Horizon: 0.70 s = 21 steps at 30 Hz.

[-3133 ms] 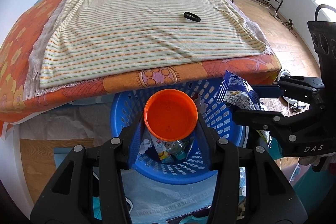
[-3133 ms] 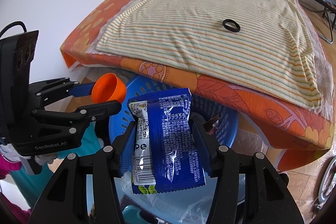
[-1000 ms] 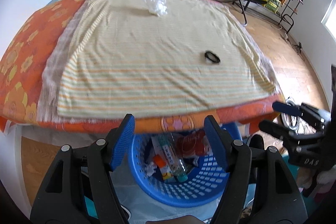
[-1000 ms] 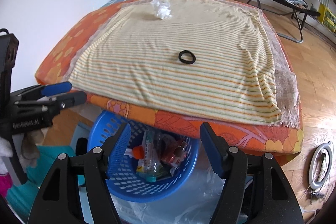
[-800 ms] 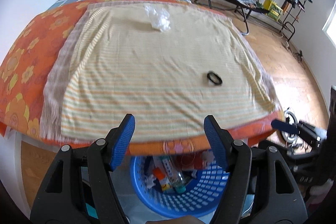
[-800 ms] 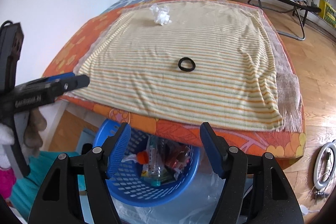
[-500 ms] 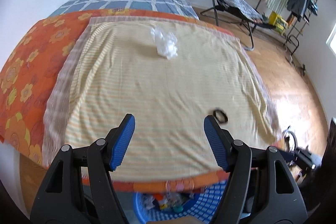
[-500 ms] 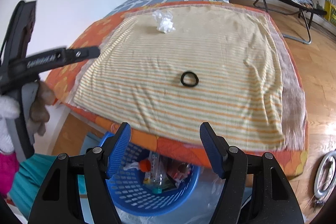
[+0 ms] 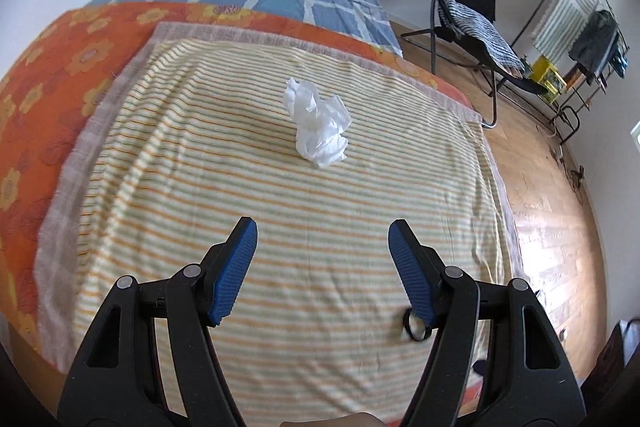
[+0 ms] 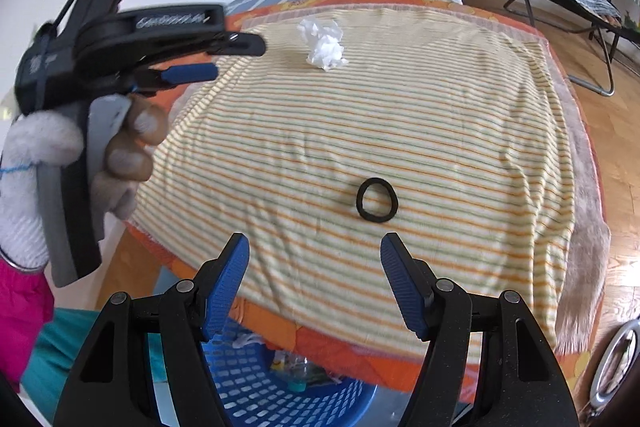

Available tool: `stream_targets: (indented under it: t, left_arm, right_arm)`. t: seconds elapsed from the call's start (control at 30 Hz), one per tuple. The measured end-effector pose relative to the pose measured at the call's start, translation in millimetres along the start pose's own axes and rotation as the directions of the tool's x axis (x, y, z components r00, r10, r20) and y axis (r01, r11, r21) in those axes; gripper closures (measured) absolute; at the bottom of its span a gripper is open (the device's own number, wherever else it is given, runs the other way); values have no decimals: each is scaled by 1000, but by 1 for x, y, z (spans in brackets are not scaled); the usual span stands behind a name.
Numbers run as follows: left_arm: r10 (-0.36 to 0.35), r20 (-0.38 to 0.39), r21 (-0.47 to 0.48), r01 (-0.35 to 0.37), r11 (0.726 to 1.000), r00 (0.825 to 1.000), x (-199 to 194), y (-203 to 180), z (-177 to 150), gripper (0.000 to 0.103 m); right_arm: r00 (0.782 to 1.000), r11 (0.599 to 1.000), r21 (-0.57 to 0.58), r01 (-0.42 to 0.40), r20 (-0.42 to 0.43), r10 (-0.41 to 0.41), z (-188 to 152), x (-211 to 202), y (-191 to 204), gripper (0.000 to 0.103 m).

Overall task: Collect trash
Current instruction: 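Grasp the white tissue with the left tool while the right tool grasps the black hair tie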

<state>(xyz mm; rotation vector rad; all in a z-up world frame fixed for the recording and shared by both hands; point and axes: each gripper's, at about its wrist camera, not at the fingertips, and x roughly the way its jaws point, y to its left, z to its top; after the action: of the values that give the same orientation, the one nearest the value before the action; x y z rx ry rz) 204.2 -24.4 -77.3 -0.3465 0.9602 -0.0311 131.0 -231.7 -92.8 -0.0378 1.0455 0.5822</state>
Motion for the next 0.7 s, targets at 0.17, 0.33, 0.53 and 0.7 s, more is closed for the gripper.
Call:
stream_targets:
  t: [0.17,0.33,0.53,0.7]
  left_arm:
    - [23,-11,-20,-23,1000,1000,36,0,18,33]
    - [35,-1,-48,-35,998,999,64,4,35,33]
    - [34,-5,-58,-34,998,999,89,3,51,33]
    - [38,-30,-64,-40,997,999,109,8,55,33]
  right_arm:
    - [999,999,38,7,-36,-5,8,19,-16,35]
    - [998,997,75,11,-60,-6,14,32,-32,35]
    - [997,996,87,15,-78,-8,20,47,-44,35]
    - [996,998,66,8,-84,-2,26,58,-43,35]
